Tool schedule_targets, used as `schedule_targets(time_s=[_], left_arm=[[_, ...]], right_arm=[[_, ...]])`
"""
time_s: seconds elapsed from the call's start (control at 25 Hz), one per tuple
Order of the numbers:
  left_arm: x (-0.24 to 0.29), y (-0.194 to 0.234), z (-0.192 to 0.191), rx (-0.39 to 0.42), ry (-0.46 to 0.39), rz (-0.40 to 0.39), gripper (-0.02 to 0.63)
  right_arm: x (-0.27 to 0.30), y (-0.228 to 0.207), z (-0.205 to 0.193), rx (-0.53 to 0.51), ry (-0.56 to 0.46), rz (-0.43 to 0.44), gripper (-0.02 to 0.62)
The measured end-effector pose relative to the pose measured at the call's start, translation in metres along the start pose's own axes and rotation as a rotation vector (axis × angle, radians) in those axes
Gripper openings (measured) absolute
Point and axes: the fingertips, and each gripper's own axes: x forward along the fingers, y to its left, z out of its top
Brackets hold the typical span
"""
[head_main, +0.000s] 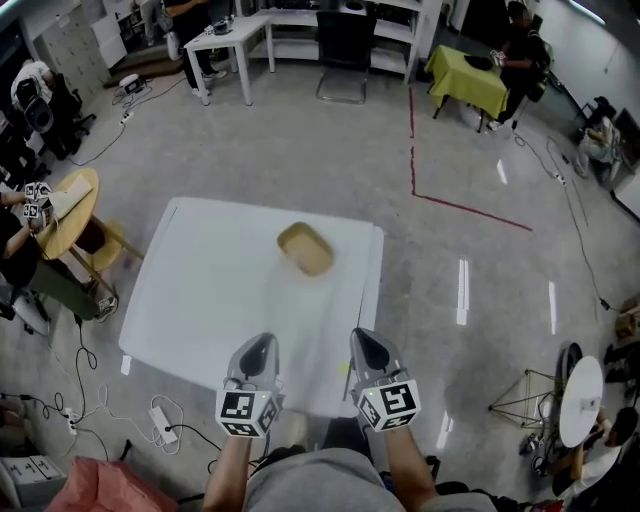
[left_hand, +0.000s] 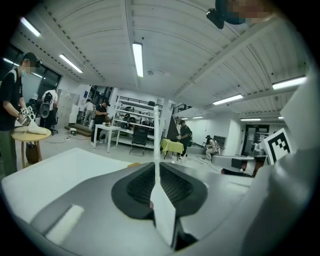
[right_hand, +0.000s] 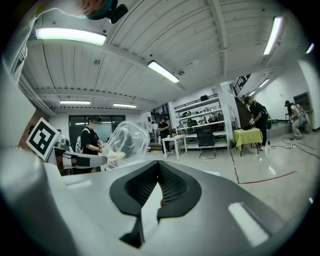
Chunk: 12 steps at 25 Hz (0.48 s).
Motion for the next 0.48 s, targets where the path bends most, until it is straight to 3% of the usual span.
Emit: schedule_targets(time_s=[0.48], left_arm=[[-0.06,0.0,0.007,0.011,-0.039,-0.008,0.038]], right_arm=[[-0.045,0.043,0.007,-0.021,-0.038,-0.021,0.005]])
